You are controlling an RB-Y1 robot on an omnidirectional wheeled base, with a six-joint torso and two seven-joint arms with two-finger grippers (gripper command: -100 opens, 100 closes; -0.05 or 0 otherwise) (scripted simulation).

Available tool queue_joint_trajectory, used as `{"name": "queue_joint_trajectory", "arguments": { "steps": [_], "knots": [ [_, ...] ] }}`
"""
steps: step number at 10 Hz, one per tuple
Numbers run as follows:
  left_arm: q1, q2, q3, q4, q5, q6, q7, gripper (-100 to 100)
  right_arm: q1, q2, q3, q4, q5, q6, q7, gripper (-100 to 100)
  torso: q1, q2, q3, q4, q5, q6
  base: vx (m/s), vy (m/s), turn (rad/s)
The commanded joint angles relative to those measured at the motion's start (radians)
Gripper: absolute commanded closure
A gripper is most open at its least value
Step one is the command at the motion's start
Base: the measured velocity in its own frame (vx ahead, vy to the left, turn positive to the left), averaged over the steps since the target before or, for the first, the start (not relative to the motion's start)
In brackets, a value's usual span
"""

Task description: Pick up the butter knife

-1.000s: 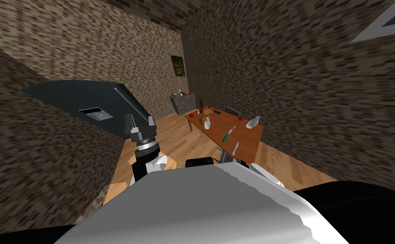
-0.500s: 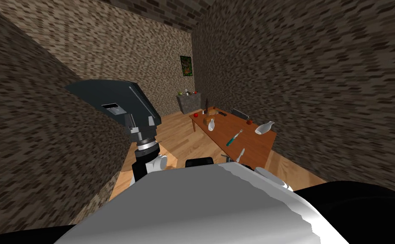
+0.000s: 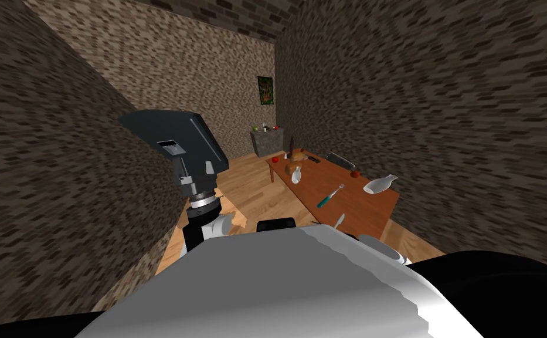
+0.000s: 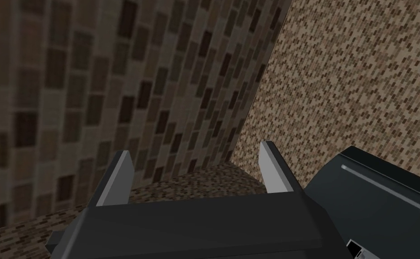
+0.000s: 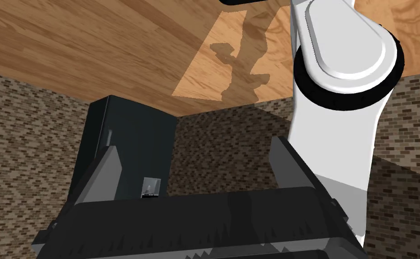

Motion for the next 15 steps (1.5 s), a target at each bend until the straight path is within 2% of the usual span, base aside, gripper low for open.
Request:
{"name": "queue_joint_trajectory", "arguments": {
  "steps": [1,2,3,4,7,8,12,14,15],
  "knots": [
    [0.0,0.0,0.0,0.0,0.0,0.0,0.0,0,-0.005,-0.032,0.01,0.05,0.037,-0.004,0.042,-100,0.0,0.0,0.0,0.0,0.0,0.0,0.042,-0.031,0.174],
    [0.0,0.0,0.0,0.0,0.0,0.0,0.0,0,-0.005,-0.032,0.01,0.057,0.037,-0.004,0.042,-100,0.0,-0.001,0.0,0.0,0.0,-0.001,0.033,-0.031,0.101],
    [0.0,0.0,0.0,0.0,0.0,0.0,0.0,0,-0.006,-0.06,0.022,0.091,0.071,0.003,0.067,-100,0.0,0.0,0.0,0.0,0.0,0.0,0.033,-0.032,0.219],
    [0.0,0.0,0.0,0.0,0.0,0.0,0.0,0,-0.006,-0.06,0.022,0.091,0.071,0.003,0.067,-100,0.0,0.0,0.0,0.0,0.0,-0.001,0.026,-0.037,0.096],
    [0.0,0.0,0.0,0.0,0.0,0.0,0.0,0,-0.01,-0.133,0.055,0.177,0.157,0.027,0.134,-100,-0.001,-0.001,0.0,0.0,0.0,-0.001,0.042,-0.048,0.224],
    [0.0,0.0,0.0,0.0,0.0,0.0,0.0,0,-0.01,-0.133,0.055,0.181,0.161,0.027,0.134,-100,-0.002,-0.002,-0.001,0.0,0.0,-0.001,0.041,-0.045,0.069],
    [0.0,0.0,0.0,0.0,0.0,0.0,0.0,0,-0.016,-0.202,0.089,0.268,0.248,0.055,0.199,-100,-0.001,0.0,0.0,0.0,0.0,0.0,0.03,-0.047,0.173],
    [0.0,0.0,0.0,0.0,0.0,0.0,0.0,0,-0.019,-0.222,0.1,0.293,0.274,0.064,0.219,-100,-0.001,-0.001,0.0,0.0,0.0,0.0,0.034,-0.045,0.102],
    [0.0,0.0,0.0,0.0,0.0,0.0,0.0,0,-0.03,-0.209,0.097,0.304,0.264,0.053,0.223,-100,0.0,-0.001,0.0,0.0,0.0,0.0,0.015,-0.017,0.022]
  ]
}}
